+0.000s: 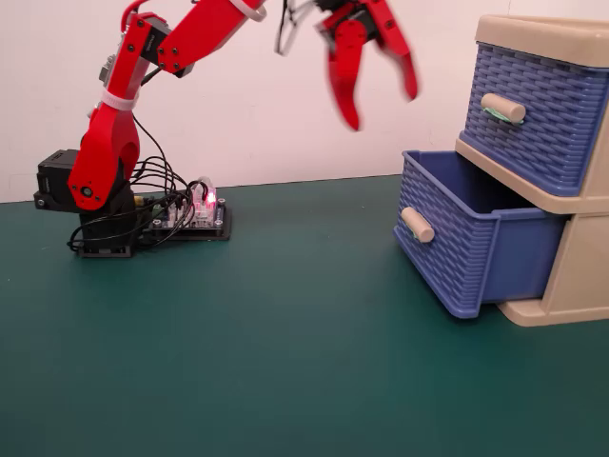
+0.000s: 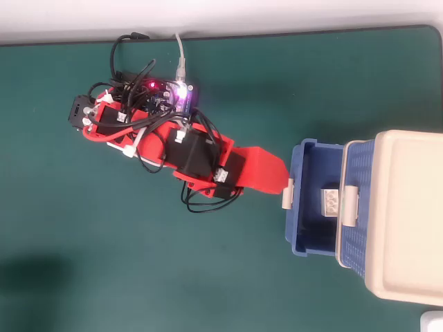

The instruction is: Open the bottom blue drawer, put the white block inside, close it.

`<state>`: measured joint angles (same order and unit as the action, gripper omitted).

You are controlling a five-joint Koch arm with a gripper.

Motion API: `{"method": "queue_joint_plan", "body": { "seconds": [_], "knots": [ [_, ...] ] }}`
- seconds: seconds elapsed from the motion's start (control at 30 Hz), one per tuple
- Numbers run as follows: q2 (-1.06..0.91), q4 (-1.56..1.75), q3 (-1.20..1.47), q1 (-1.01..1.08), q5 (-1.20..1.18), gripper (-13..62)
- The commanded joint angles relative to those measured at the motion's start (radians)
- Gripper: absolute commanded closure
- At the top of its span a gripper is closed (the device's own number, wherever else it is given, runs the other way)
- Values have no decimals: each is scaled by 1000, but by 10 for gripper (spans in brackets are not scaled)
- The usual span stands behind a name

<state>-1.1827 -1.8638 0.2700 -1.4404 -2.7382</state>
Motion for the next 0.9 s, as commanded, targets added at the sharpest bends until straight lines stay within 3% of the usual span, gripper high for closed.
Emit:
{"method": "queue_joint_plan", "body": {
  "seconds": [0.0,0.37,0.87],
  "knots": [
    [-37,-51,0,-11,81,156],
    [112,-15,63,-2,98,154],
    [258,476,60,-2,100,151]
  ]
}}
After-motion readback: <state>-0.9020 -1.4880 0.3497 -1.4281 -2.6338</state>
